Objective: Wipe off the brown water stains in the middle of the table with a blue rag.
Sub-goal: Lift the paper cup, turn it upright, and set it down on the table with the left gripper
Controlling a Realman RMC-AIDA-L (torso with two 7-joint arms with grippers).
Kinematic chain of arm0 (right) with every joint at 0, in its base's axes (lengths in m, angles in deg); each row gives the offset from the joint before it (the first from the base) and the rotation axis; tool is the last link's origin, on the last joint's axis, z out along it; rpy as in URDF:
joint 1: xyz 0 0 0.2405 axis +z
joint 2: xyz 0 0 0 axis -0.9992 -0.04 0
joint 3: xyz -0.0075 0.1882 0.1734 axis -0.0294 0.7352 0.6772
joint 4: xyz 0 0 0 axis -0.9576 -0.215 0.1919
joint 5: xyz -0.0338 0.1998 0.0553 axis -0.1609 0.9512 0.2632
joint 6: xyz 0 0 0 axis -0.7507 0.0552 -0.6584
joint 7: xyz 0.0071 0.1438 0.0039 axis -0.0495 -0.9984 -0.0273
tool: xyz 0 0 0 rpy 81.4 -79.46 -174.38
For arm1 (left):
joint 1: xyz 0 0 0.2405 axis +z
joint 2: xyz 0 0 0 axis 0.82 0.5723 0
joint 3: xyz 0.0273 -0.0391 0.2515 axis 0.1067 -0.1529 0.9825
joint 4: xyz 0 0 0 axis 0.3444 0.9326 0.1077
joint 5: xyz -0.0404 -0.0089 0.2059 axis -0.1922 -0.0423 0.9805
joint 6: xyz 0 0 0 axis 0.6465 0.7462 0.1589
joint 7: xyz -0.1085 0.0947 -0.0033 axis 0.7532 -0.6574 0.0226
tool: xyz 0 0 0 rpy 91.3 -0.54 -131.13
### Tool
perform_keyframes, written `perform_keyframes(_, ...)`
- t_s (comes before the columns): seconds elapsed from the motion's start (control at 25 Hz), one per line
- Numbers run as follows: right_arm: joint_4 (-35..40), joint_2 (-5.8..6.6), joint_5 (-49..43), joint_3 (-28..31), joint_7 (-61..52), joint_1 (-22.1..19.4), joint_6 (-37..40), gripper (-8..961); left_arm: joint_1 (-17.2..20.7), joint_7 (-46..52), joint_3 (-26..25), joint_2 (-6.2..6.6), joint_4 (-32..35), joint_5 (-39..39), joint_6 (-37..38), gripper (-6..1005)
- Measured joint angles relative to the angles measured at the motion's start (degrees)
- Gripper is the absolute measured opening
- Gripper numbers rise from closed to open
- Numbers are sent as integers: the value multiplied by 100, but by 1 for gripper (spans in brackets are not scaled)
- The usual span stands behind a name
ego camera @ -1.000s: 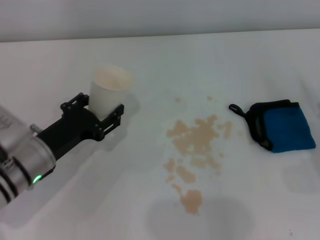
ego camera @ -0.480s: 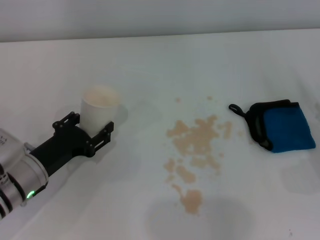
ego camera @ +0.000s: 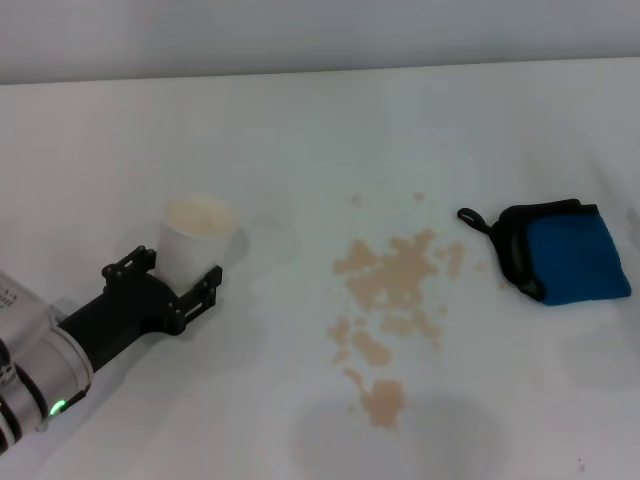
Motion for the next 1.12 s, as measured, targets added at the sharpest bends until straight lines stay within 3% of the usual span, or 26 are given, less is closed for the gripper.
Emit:
perform_keyframes(0.76,5,0,0,-5,0,6,31,811,68,-7,170,-9,-141,-23,64,701)
perform_keyframes(1.12,5,0,-5,-9,0,-16,34,811,328,-15,114,2,94,-103,13,784)
